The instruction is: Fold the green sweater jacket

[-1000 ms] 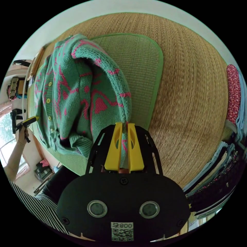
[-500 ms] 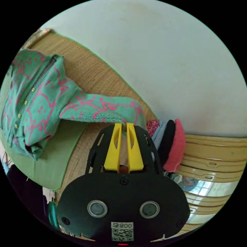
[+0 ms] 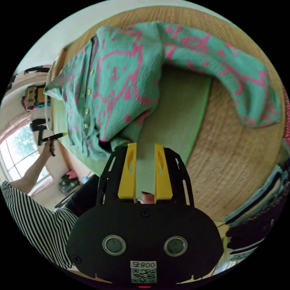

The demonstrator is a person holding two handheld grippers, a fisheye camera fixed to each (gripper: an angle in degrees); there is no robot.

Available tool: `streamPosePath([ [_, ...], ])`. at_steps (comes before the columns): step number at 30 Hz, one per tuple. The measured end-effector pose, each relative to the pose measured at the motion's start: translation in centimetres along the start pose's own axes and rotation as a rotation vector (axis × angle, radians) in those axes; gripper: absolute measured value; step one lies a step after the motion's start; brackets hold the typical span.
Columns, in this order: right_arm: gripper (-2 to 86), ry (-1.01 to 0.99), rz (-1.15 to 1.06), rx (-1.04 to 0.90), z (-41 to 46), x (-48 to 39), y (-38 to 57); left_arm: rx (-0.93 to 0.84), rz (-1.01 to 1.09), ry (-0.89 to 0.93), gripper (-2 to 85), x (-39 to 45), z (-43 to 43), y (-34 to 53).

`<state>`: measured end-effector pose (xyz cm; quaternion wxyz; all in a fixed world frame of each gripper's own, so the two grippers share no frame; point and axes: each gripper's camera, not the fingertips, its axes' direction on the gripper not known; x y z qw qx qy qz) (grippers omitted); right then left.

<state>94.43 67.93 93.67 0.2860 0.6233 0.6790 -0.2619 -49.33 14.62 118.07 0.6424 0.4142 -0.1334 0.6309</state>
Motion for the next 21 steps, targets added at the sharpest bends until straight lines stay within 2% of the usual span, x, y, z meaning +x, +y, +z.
streamPosePath([
  [3,11.5,-0.239,0.069,0.013,2.7,1.1,1.0,-0.029,-0.044,0.018,10.6,-1.4,0.6,0.4],
  [6,11.2,-0.271,0.112,0.025,4.2,2.3,1.2,-0.007,-0.082,0.038,9.4,-2.4,0.3,0.4],
  [12,5.9,-0.193,0.134,0.024,5.2,3.7,0.6,-0.025,-0.052,-0.020,4.2,-3.1,-1.1,-0.6],
  [14,4.5,-0.244,0.107,0.017,5.2,3.7,0.8,-0.052,-0.025,0.087,3.3,-3.2,-1.1,-1.1],
  [16,3.6,-0.231,0.088,0.016,4.9,3.3,1.1,-0.057,0.004,0.043,2.6,-2.9,-1.8,-1.4],
  [18,2.9,-0.202,0.054,0.056,3.5,2.2,2.0,-0.060,0.014,0.081,2.2,-3.0,-2.4,-1.4],
  [21,2.3,-0.037,-0.051,0.071,1.0,-0.8,3.7,-0.054,0.029,0.115,1.8,-3.6,-4.2,-0.8],
])
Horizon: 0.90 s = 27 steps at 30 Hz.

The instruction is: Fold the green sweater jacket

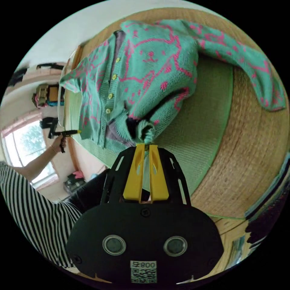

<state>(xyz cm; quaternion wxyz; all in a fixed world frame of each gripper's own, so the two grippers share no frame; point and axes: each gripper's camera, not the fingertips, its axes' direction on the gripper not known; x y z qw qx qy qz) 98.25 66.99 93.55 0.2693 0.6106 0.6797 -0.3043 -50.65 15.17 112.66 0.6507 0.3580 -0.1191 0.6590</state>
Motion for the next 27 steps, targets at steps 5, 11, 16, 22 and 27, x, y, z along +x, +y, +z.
streamPosePath([
  [5,1.2,0.238,-0.167,-0.031,-1.8,-4.7,3.6,-0.009,0.014,0.013,1.5,-0.5,-2.4,1.3],
  [11,0.6,0.336,-0.184,-0.243,3.2,-4.1,5.4,-0.055,-0.067,0.010,1.4,-2.6,-1.3,0.5],
  [16,0.5,0.332,-0.146,-0.276,4.5,-3.5,4.7,-0.092,-0.036,-0.026,1.5,-1.7,-0.3,-0.5],
  [22,0.5,0.323,-0.174,-0.331,2.8,-4.5,6.2,-0.148,-0.092,-0.029,1.9,-2.0,0.3,1.3],
  [27,0.9,0.285,-0.141,-0.429,4.5,-4.5,6.3,-0.152,-0.122,-0.043,3.2,-1.4,2.5,0.4],
])
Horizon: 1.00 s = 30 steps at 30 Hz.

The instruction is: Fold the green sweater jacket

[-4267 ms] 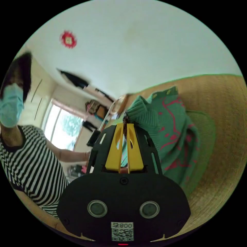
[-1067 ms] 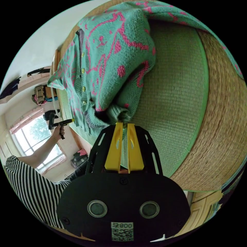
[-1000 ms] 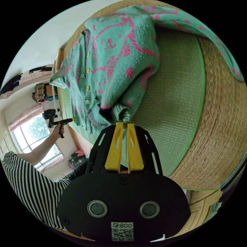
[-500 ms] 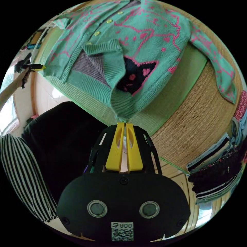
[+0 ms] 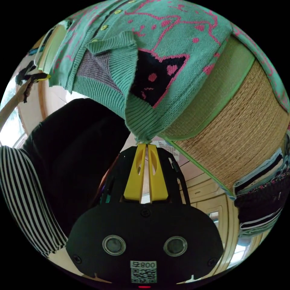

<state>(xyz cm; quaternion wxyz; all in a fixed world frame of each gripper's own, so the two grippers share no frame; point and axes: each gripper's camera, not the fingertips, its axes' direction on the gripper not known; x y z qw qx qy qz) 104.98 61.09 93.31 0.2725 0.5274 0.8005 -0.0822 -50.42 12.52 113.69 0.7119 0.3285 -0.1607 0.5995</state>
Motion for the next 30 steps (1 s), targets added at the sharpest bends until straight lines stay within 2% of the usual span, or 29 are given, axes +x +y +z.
streamPosePath([
  [5,1.7,-0.183,0.155,0.058,-2.2,2.1,1.0,0.106,0.012,-0.059,5.3,1.3,-1.4,0.6],
  [8,2.2,-0.285,0.274,0.018,-1.9,3.8,3.0,0.195,-0.041,-0.022,6.5,0.9,-2.4,1.5],
  [10,2.5,-0.313,0.363,0.027,-2.4,5.1,4.1,0.320,-0.044,0.049,7.3,1.5,-3.4,1.8],
  [13,3.7,-0.322,0.404,0.236,-7.4,7.1,3.1,0.436,0.101,0.085,7.7,5.0,-5.1,-0.8],
  [15,6.0,-0.194,0.302,0.404,-13.7,7.6,-1.3,0.457,0.238,0.056,8.1,8.2,-6.0,-4.1],
  [18,8.7,0.015,0.146,0.537,-21.6,6.7,-8.0,0.478,0.438,-0.019,9.0,14.0,-7.5,-10.4],
  [23,9.1,0.340,0.012,0.546,-28.9,4.7,-16.6,0.534,0.551,-0.205,9.3,20.5,-9.0,-18.6],
  [27,8.6,0.410,0.000,0.420,-29.8,4.7,-21.3,0.537,0.519,-0.351,8.9,23.0,-8.0,-23.7],
  [29,7.6,0.383,0.004,0.457,-30.5,4.5,-21.4,0.479,0.488,-0.387,8.0,23.3,-6.4,-25.6],
  [30,5.3,0.360,0.002,0.470,-31.0,4.4,-21.2,0.506,0.482,-0.428,6.7,23.6,-5.8,-25.9],
])
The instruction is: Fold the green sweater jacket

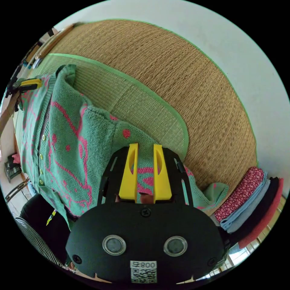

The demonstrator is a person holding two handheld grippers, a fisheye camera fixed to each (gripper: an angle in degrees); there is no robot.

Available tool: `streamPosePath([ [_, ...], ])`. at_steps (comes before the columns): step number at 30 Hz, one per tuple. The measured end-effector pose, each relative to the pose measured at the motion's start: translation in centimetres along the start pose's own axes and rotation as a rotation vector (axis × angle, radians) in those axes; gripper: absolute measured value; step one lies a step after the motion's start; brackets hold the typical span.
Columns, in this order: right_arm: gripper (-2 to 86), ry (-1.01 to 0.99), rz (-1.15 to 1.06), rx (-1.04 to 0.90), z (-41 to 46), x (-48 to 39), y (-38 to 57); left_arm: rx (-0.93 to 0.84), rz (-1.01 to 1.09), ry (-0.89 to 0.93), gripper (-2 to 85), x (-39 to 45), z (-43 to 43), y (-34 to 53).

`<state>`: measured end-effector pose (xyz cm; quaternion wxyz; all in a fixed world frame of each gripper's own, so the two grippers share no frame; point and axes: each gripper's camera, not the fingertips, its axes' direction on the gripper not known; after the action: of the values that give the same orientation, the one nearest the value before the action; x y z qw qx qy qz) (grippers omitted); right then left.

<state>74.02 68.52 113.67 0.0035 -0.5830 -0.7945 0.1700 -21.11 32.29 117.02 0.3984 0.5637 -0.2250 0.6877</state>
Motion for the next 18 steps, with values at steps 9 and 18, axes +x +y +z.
streamPosePath([
  [9,2.0,-0.029,0.145,0.007,-4.9,4.4,0.8,0.058,-0.050,-0.048,2.8,-0.8,0.5,-0.8],
  [18,5.3,-0.091,0.212,-0.054,-5.2,5.6,-2.4,0.122,-0.126,0.014,5.7,-1.4,4.7,-1.2],
])
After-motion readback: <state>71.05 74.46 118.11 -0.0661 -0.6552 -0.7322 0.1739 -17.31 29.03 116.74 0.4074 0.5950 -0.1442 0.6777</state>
